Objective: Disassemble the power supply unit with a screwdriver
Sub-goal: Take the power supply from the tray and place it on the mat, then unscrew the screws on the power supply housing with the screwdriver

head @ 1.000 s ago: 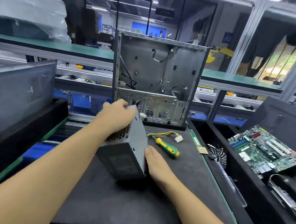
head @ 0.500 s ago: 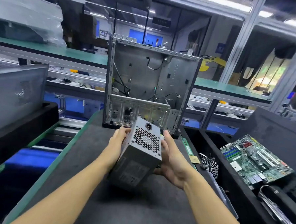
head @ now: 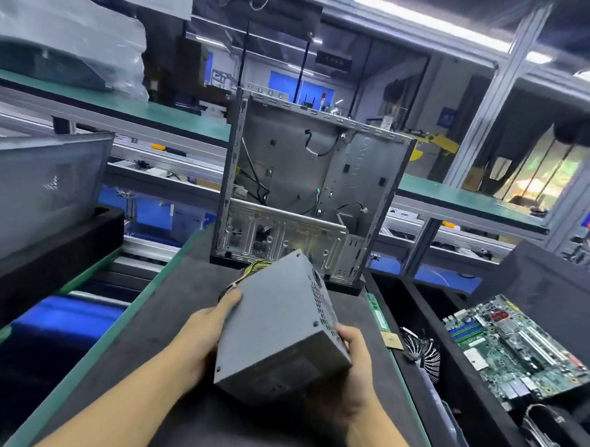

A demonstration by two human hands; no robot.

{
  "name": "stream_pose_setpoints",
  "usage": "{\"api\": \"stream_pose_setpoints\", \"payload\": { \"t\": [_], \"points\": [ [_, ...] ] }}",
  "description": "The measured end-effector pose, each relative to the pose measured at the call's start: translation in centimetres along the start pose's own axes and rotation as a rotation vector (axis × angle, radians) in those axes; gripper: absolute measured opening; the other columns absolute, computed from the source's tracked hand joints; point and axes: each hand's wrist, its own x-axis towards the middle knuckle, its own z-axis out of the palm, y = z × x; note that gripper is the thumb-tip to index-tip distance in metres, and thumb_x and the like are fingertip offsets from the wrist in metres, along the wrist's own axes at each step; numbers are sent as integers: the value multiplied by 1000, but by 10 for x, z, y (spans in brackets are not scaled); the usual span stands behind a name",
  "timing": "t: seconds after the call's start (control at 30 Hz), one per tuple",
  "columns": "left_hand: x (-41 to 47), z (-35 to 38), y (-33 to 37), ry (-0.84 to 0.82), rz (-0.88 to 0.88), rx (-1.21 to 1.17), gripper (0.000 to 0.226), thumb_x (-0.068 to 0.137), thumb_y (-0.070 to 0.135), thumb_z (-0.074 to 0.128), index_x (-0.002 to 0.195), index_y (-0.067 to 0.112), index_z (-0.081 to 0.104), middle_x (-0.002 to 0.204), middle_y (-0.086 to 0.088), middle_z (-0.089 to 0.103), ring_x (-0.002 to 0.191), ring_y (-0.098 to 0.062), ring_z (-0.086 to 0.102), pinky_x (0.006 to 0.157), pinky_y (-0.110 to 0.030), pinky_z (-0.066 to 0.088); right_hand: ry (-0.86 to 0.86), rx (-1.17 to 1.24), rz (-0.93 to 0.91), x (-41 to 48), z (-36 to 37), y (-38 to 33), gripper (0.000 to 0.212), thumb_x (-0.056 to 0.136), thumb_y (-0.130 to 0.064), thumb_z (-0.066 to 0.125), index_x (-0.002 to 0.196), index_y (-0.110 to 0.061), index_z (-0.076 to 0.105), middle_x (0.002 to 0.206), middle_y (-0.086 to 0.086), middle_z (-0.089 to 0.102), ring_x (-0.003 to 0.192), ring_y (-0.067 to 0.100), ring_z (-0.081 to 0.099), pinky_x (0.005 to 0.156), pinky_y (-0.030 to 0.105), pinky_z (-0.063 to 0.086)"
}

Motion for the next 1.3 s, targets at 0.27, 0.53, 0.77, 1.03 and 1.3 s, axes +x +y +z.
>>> {"api": "stream_pose_setpoints", "payload": {
  "t": [0.27, 0.53, 0.77, 1.03, 1.3],
  "points": [
    [-10, -7, 8, -46, -13, -254, 64, 62, 52, 84, 117, 24, 66, 96, -10, 78, 81, -32, 77, 55, -36, 59, -27, -77, -31, 8, -3, 4, 29, 69, -21, 52, 85, -10, 73, 79, 15, 69, 68, 28, 67, 58, 32, 55],
    [-18, -22, 41, -174, -75, 9, 44, 69, 48, 71, 88, 11, 83, 97, -17, 77, 73, -30, 75, 63, -33, 59, 370, -1707, -585, 34, -44, -20, 36, 97, -21, 56, 133, -27, 54, 133, -6, 52, 122, 22, 45, 105, 34, 35],
    [-18, -20, 55, -62, -3, 431, 48, 90, 51, 66, 100, 6, 76, 87, -14, 77, 75, -32, 73, 73, -36, 54, 585, -1921, -481, 45, -61, -9, 37, 100, -35, 51, 135, -26, 51, 123, -4, 53, 112, 22, 49, 91, 32, 38],
    [-11, -9, 63, -104, 46, 794, 42, 88, 62, 62, 88, 26, 82, 83, 4, 79, 74, -18, 77, 73, -31, 60, 818, -618, -662, 35, -75, -27, 13, 88, -29, 71, 92, -24, 60, 78, -2, 58, 59, 7, 53, 55, 19, 44],
    [5, 42, 81, -503, 84, 1113, 40, 97, 60, 50, 108, 32, 76, 102, 11, 77, 97, -12, 73, 87, -28, 55, 747, -505, -733, 36, -80, -28, 4, 96, -32, 62, 98, -30, 60, 90, 4, 64, 56, 2, 61, 69, 34, 51]
  ]
}}
